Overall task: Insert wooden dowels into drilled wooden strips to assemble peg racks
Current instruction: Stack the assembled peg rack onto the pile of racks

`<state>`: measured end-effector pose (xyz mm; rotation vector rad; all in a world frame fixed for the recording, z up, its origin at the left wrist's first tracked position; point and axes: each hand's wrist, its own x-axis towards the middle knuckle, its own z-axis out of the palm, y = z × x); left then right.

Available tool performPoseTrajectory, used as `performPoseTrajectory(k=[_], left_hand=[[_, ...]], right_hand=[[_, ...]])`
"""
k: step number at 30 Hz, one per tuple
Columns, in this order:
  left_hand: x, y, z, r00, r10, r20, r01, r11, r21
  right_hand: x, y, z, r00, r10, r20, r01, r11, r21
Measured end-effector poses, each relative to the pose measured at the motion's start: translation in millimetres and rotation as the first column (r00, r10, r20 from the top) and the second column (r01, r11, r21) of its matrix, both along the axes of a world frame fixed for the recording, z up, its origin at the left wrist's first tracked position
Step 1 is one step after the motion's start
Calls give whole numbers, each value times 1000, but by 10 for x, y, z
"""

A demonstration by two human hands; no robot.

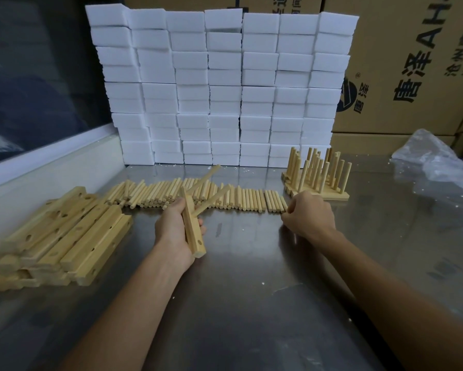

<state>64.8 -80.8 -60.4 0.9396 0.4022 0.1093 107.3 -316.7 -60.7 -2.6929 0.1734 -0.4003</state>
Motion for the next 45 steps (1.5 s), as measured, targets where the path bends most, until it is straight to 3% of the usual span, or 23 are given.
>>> performPoseTrajectory(k=[4, 10, 14, 19, 29, 31, 37, 45], left_hand=[[-6, 1, 2, 1000, 2, -6, -2, 1000, 8], [-18, -7, 15, 1000, 3, 2, -3, 1000, 4], [-25, -17, 20, 1000, 4, 14, -4, 1000, -2], [-21, -21, 20, 1000, 5, 23, -5, 1000, -13], [-33, -15, 34, 999, -10, 31, 11, 999, -40], [-35, -12, 37, 1000, -5, 28, 6, 999, -47], [-24, 5, 38, 1000, 6, 13, -5, 999, -53], [-15, 32, 34, 1000, -4, 11, 5, 996, -85]], right_hand=[[-27, -20, 54, 1000, -20, 20, 19, 999, 34], [-60, 11, 276, 930, -3, 368, -74, 978, 197], [-130, 139, 450, 856, 6, 518, -247, 883, 398], [-214, 315, 564, 855, 90, 510, -413, 713, 566], [-338, 430, 573, 895, 131, 426, -417, 583, 697], [-373, 448, 572, 884, 156, 441, -441, 593, 674], [-390, 503, 553, 886, 184, 426, -403, 758, 512], [-390, 531, 547, 883, 209, 420, -420, 750, 511]])
